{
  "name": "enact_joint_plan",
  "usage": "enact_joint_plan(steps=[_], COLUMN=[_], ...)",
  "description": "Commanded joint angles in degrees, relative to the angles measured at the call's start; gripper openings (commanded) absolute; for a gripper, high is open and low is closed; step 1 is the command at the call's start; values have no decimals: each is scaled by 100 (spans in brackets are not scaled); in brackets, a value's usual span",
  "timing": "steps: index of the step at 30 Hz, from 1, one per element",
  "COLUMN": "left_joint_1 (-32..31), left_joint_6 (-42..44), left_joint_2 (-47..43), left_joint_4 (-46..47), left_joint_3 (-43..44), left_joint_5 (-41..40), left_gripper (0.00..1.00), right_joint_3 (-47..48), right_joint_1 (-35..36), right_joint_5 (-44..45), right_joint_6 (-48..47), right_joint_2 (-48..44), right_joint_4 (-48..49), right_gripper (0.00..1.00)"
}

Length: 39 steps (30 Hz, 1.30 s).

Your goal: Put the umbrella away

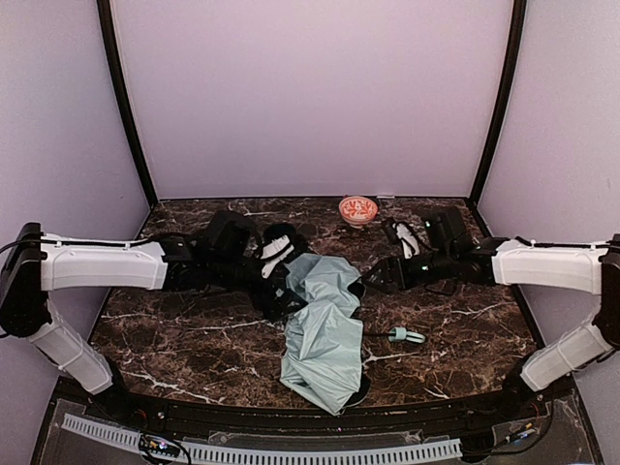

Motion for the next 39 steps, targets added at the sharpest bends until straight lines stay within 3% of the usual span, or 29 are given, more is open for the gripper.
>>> enact_joint_plan(steps=[1, 5, 8, 10, 15, 21, 25, 30, 33, 36, 39], left_joint_1=[605, 873, 878, 873, 748, -611, -1181, -1997, -2180, -2190, -2160], left_joint_6=[-671, -993, -1023, -784, 166, 2239, 2577, 3464, 3643, 3051, 2657], left_joint_2=[50, 850, 1376, 1411, 427, -938, -1220, -1039, -605, -486, -807], left_joint_4=[-472, -278, -544, -670, -34, -338, -1051, -539, -195, 71, 414], left_joint_3=[564, 1161, 1865, 2046, 1219, 164, -33, -474, -420, -194, -372], left_joint_5=[873, 769, 870, 829, 577, 450, 772, 405, -64, -581, -82], left_gripper=[94, 88, 85, 83, 81, 77, 80, 88, 88, 88, 86], right_joint_3=[782, 1699, 2047, 1748, 1101, 694, 389, -85, -251, -601, -1011], right_joint_1=[-397, -610, -570, -466, -299, 558, 589, 607, 607, 607, 609], right_joint_5=[-317, -439, -357, -188, 349, 439, 515, 661, 1243, 1895, 2184], right_joint_6=[-284, -235, -624, -867, -463, -143, 26, 215, 759, 1397, 1849], right_joint_2=[339, 1337, 1580, 1256, 520, 41, -106, -25, -245, -915, -1589], right_joint_4=[-23, -174, -938, -1147, -2069, -1863, -1592, -1426, -1386, -1291, -1129], right_gripper=[83, 99, 99, 97, 92, 86, 84, 84, 86, 89, 90])
